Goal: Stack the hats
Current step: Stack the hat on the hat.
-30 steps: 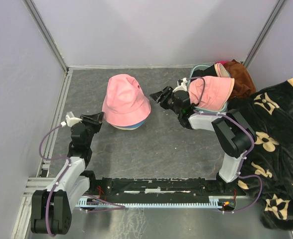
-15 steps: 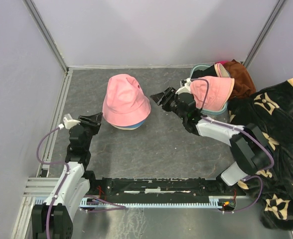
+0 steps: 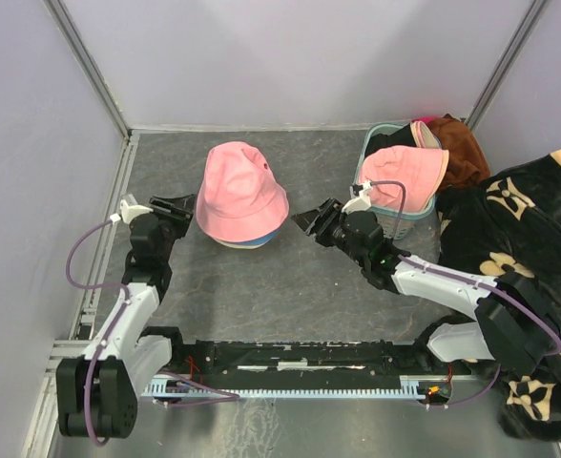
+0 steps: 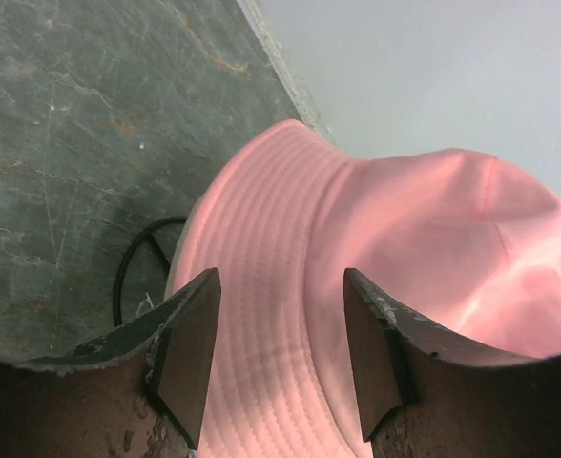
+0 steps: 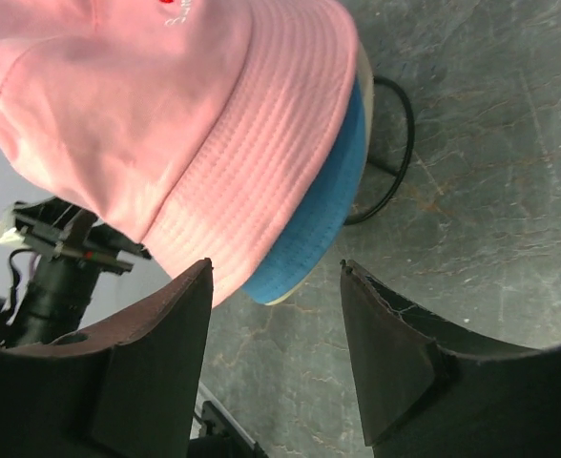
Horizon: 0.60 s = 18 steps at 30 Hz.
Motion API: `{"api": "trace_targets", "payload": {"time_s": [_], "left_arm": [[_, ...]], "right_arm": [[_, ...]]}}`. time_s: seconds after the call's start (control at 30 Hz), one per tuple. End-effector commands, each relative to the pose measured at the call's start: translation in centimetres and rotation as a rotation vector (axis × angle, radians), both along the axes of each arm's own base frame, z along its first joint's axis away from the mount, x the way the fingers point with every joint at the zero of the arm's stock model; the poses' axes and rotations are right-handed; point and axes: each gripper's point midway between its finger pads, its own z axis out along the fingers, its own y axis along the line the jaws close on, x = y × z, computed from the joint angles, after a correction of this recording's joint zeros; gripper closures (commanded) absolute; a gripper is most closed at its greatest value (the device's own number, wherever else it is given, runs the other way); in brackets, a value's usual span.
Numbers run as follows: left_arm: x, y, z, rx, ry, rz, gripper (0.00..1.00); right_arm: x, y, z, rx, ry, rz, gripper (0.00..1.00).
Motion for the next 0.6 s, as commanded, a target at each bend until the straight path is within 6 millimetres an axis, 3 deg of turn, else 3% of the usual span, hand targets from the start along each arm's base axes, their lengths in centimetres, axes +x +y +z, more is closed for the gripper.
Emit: {"api": "trace_targets", "payload": {"time_s": [0.0, 0.27, 0.57], "left_arm": [[1.8, 0.2, 1.7, 0.036, -0.049, -0.036, 0.38], [3.1, 1.7, 0.6, -0.012, -0.055, -0.025, 0.37], [4.0, 1.6, -0.2, -0.054, -0.072, -0.051, 0.37]], "right_arm": [[-0.1, 1.5, 1.7, 0.088, -0.036, 0.009, 0.36], [0.2, 4.0, 1.6, 0.147, -0.039, 0.038, 0.36], [0.7, 5.4, 2.6, 0.211, -0.078, 0.039, 0.37]]}}
